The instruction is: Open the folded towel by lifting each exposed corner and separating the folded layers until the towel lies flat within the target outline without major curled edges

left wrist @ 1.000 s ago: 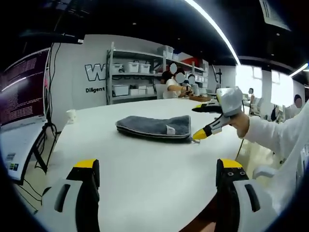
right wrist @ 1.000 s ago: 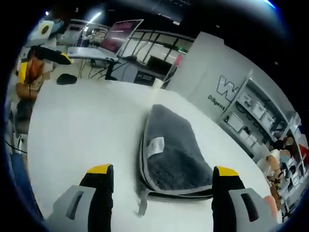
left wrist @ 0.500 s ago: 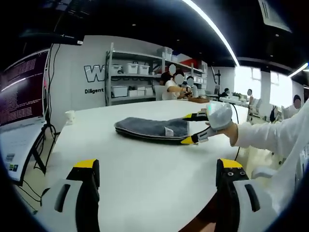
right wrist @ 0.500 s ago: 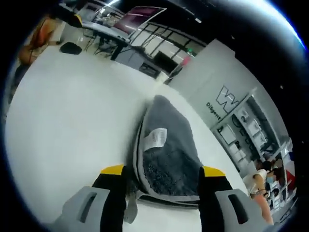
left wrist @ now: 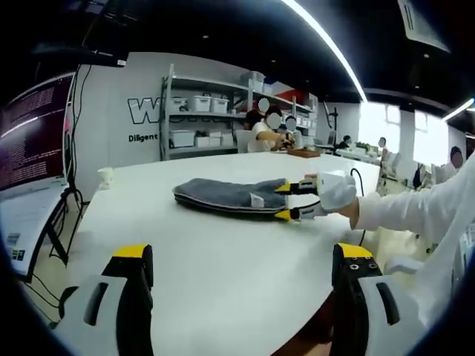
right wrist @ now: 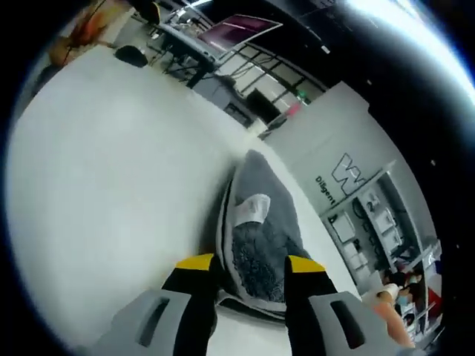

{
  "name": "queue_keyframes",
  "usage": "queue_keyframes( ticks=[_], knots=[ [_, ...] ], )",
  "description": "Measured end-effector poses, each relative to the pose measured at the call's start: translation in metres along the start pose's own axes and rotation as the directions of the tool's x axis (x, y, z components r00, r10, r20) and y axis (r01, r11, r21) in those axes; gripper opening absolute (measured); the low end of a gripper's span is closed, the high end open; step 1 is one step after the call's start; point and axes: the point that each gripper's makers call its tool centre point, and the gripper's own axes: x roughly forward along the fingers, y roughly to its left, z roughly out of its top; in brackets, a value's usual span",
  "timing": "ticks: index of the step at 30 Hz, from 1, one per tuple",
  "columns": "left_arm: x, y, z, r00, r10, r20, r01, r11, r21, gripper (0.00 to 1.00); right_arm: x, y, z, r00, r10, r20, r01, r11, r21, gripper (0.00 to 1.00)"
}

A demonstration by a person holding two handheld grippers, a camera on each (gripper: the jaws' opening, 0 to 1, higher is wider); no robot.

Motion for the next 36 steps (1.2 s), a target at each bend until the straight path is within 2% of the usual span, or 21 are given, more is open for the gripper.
queue_keyframes(
  ticks=[4,6,9,13,16,18,22,23,24,25,26,29,31,35,36],
  knots=[
    [0.000,0.000,-0.001,1.000,-0.003,-0.001,0.003,1.000,-0.004,1.00,-0.005,-0.003,0.002,0.999,0.005,0.033,-0.007,0.998,0.064,0.22],
    [-0.001,0.000,0.000,1.000,-0.004,0.001,0.004,1.000,-0.002,0.99,-0.006,-0.005,0.004,0.999,0.002,0.046,-0.005,0.998,0.070,0.17],
    [-0.002,0.000,0.000,1.000,-0.006,0.005,0.006,1.000,-0.004,0.99,-0.006,-0.005,0.003,0.999,0.003,0.040,-0.006,0.997,0.074,0.14],
    [-0.004,0.002,0.001,1.000,-0.005,0.009,0.005,1.000,-0.007,0.99,-0.004,-0.001,0.001,0.999,0.027,0.030,-0.030,0.996,0.085,0.02],
    [-0.005,0.001,0.002,1.000,-0.005,0.014,0.005,1.000,-0.007,0.99,-0.005,0.001,0.002,0.999,0.033,0.023,-0.035,0.997,0.073,0.00],
    [-0.005,0.001,0.003,1.000,-0.004,0.017,0.004,1.000,-0.006,0.99,-0.005,0.001,0.002,0.999,0.049,0.018,-0.051,0.994,0.097,0.00],
    [-0.005,0.001,0.003,1.000,-0.004,0.017,0.004,1.000,-0.006,0.99,-0.007,0.002,0.004,0.995,0.092,0.022,-0.095,0.973,0.212,0.00],
    [-0.005,0.001,0.003,1.000,-0.004,0.017,0.004,1.000,-0.007,0.99,-0.008,0.000,0.004,0.994,0.109,0.024,-0.111,0.947,0.302,0.00],
    [-0.005,0.000,0.003,1.000,-0.004,0.017,0.004,1.000,-0.004,0.99,-0.008,-0.001,0.005,0.991,0.129,0.032,-0.132,0.927,0.352,0.00],
    [-0.005,0.000,0.003,1.000,-0.006,0.016,0.006,1.000,-0.004,0.99,-0.010,-0.002,0.006,0.988,0.147,0.040,-0.150,0.893,0.424,0.00],
    [-0.005,-0.001,0.003,1.000,-0.006,0.016,0.006,1.000,-0.003,0.99,-0.010,-0.003,0.008,0.986,0.161,0.052,-0.167,0.869,0.466,0.00],
    [-0.005,-0.001,0.003,1.000,-0.009,0.016,0.009,1.000,-0.003,0.99,-0.012,-0.010,0.010,0.982,0.167,0.083,-0.185,0.815,0.549,0.00],
    [-0.005,-0.001,0.004,1.000,-0.008,0.017,0.008,1.000,-0.002,0.99,-0.013,-0.014,0.012,0.981,0.167,0.099,-0.193,0.788,0.585,0.00],
    [-0.004,0.000,0.003,1.000,-0.009,0.012,0.009,1.000,-0.002,0.99,-0.011,-0.024,0.011,0.973,0.186,0.135,-0.227,0.691,0.686,0.00],
    [-0.004,0.000,0.003,1.000,-0.009,0.012,0.009,1.000,-0.001,0.99,-0.011,-0.025,0.011,0.973,0.185,0.136,-0.228,0.686,0.691,0.00]
  ],
)
